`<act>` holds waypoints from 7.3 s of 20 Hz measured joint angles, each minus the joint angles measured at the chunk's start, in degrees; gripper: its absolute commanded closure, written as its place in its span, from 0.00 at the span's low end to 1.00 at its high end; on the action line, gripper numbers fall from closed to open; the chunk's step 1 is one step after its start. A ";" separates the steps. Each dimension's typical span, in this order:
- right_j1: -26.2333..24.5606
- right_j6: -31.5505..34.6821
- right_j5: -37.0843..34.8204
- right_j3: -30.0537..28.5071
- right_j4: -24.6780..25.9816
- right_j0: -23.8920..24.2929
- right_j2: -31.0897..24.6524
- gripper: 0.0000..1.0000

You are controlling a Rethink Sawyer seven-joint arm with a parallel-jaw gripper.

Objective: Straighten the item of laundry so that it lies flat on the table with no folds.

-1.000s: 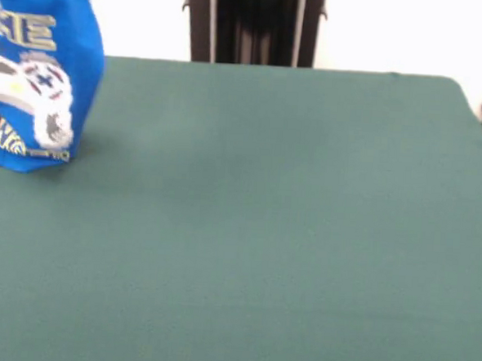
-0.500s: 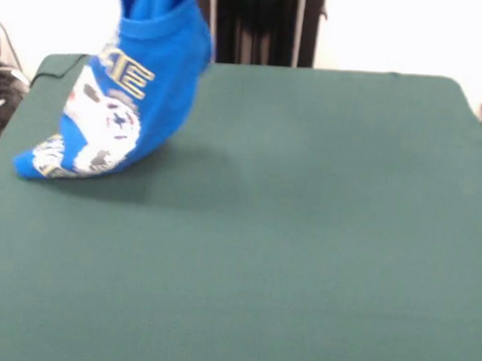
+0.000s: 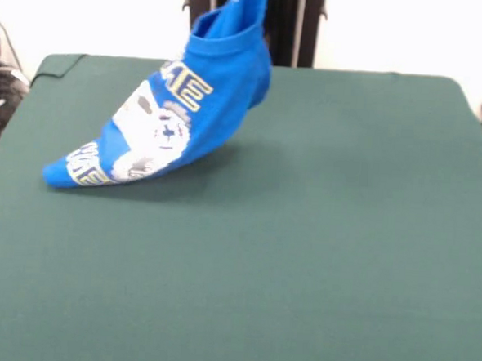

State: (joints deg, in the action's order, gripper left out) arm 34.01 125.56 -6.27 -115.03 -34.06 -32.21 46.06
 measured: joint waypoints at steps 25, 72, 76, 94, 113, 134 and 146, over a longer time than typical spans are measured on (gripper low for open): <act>-15.59 27.42 -5.12 -3.62 -6.68 -22.60 9.73 1.00; -12.69 27.47 -34.82 -4.59 -1.97 -23.20 14.04 0.00; -9.71 27.47 -36.83 -4.59 -1.77 -21.18 14.05 0.00; -6.14 27.47 -27.54 -4.64 1.38 -18.60 13.47 0.00; 3.61 27.47 13.32 -12.19 19.79 0.58 -1.88 0.00; 1.38 27.47 30.77 -17.89 35.41 18.38 -15.27 0.00; 1.38 27.47 30.77 -18.39 35.38 15.90 -15.58 0.00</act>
State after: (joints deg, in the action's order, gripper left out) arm 35.39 153.03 24.50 -133.41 1.32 -16.31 30.47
